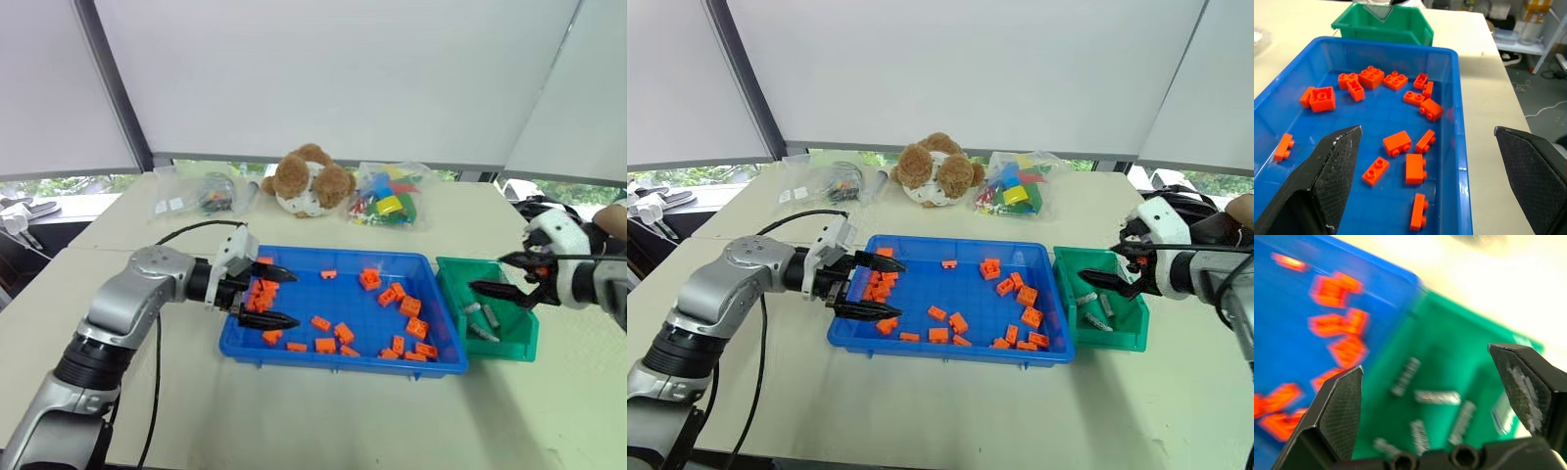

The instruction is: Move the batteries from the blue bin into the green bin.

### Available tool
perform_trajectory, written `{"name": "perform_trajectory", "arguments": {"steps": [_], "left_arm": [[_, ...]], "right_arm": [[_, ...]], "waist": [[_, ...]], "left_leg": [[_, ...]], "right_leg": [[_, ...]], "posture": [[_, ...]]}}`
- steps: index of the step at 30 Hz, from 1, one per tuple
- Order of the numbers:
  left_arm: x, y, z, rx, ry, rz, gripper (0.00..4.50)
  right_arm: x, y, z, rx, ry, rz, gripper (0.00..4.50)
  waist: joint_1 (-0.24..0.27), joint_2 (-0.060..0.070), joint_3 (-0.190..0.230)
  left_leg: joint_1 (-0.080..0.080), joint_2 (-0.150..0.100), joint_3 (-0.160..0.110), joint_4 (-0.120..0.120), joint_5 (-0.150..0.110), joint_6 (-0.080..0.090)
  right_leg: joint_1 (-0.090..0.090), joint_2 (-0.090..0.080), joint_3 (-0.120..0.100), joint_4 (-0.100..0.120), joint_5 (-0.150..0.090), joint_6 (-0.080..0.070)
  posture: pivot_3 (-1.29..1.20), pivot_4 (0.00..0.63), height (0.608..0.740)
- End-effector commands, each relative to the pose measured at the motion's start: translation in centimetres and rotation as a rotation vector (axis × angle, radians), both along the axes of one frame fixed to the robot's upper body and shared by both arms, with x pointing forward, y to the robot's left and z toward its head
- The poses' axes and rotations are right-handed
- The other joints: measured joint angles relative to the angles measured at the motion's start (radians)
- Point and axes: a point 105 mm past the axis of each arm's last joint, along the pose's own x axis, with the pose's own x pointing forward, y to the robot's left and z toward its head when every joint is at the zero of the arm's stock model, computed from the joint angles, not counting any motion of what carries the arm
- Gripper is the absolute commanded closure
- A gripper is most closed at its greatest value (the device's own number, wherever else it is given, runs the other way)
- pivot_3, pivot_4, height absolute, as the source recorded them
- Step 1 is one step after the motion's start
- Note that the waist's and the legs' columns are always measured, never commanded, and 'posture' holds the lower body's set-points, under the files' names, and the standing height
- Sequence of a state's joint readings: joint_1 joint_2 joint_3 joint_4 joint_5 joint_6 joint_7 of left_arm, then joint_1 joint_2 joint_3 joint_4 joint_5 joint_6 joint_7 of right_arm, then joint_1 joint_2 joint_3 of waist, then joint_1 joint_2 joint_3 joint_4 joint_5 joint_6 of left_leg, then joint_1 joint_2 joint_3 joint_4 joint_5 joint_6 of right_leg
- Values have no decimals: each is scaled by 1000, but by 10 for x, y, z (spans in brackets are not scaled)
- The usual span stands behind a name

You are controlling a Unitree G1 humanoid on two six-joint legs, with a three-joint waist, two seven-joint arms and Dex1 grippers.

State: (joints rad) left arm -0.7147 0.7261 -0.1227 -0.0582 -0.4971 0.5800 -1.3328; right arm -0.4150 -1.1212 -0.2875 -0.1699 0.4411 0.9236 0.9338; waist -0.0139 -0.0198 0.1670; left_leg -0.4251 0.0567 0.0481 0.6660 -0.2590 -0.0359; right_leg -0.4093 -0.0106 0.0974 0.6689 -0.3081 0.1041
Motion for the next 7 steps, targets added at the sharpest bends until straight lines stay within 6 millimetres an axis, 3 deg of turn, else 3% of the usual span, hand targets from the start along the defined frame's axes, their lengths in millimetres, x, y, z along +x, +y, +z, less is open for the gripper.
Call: {"name": "perform_trajectory", "arguments": {"steps": [1,7], "left_arm": [[1,9,19,-25,-47,28,0],[3,18,25,-29,-50,67,0]], "right_arm": [[-27,26,26,-20,-52,197,39],[-42,41,28,-45,-44,270,39]], "waist": [[0,0,0],[0,0,0]], "left_leg": [[0,0,0,0,0,0],[1,0,0,1,0,0]], "right_leg": [[0,0,0,0,0,0],[1,0,-1,0,0,0]], "posture": [[0,150,740],[0,150,740]]}}
